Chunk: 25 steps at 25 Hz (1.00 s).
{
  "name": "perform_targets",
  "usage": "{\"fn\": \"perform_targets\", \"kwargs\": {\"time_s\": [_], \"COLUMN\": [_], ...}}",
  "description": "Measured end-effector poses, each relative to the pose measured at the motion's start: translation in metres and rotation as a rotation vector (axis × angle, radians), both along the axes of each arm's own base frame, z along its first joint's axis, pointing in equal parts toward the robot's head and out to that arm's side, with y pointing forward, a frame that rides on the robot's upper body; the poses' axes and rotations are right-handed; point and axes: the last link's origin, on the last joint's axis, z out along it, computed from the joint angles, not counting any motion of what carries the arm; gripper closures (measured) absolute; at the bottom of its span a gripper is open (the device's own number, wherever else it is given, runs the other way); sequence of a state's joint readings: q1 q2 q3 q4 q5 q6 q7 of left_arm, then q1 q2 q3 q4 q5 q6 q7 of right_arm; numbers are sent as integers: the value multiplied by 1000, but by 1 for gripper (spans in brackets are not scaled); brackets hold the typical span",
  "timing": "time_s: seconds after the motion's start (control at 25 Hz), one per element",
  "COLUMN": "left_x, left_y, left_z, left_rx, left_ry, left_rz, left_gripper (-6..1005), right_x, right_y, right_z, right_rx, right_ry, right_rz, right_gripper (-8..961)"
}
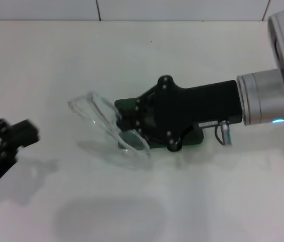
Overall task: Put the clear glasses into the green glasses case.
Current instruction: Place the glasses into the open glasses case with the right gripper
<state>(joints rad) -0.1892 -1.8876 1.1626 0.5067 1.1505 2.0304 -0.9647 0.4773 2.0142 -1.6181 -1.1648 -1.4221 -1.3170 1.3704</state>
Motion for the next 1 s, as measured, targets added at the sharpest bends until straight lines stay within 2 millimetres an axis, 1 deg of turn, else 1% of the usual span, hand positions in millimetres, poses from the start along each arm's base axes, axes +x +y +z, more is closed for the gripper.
{"fn": "perform_targets", "kwargs": {"time_s": [0.12,0.24,0.32,0.36,0.48,0.68,0.8,1.0], "left_x": [-10,-17,-21,-22,-24,-23,-24,-24], "left_y": [-10,-18,-21,-22,-23,-21,-18,-3], "left_z": [11,18,20,20,16,11,13,18], "left_rx": [-1,-3,-5,-12,-28,-69,-74,-61], "left_ry": [56,108,126,132,145,189,216,287], "left_rz": [15,43,70,84,96,74,60,41], "left_gripper": [950,950,950,950,950,950,950,949], "right_x": [-8,-21,-33,-37,-59,-79,-80,-71], "right_y": [-7,-12,-12,-12,-10,-1,2,13], "right_z": [8,18,26,28,34,29,20,4], "right_rx": [40,83,112,123,143,148,166,199], "right_ry": [-109,-216,-323,-352,-487,-669,-760,-887], "right_rz": [17,33,29,27,2,-21,-18,-21], "right_gripper": [862,861,861,860,860,858,857,856]}}
